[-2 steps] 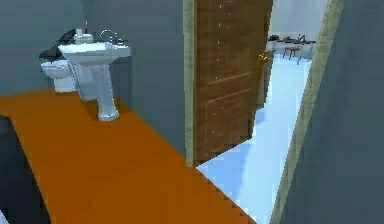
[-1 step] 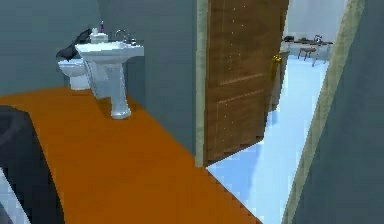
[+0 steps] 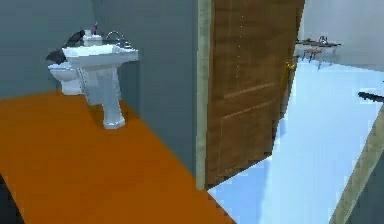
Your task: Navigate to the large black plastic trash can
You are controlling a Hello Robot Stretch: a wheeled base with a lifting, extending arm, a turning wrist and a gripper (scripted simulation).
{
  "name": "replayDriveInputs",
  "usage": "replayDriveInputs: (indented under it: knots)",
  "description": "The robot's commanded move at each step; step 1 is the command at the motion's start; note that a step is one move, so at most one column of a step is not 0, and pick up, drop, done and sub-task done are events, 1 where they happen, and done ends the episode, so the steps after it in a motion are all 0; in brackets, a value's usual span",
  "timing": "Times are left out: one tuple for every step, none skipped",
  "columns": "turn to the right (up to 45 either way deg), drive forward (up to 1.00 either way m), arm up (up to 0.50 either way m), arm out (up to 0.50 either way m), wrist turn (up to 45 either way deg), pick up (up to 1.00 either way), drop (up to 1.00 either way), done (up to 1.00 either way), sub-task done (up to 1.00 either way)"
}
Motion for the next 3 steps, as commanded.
replayDriveInputs:
  knots:
    - [-45.0, 0.0, 0.0, 0.0, 0.0, 0.0, 0.0, 0.0, 0.0]
    - [-21.0, 0.0, 0.0, 0.0, 0.0, 0.0, 0.0, 0.0, 0.0]
    - [0.0, 0.0, 0.0, 0.0, 0.0, 0.0, 0.0, 1.0, 0.0]
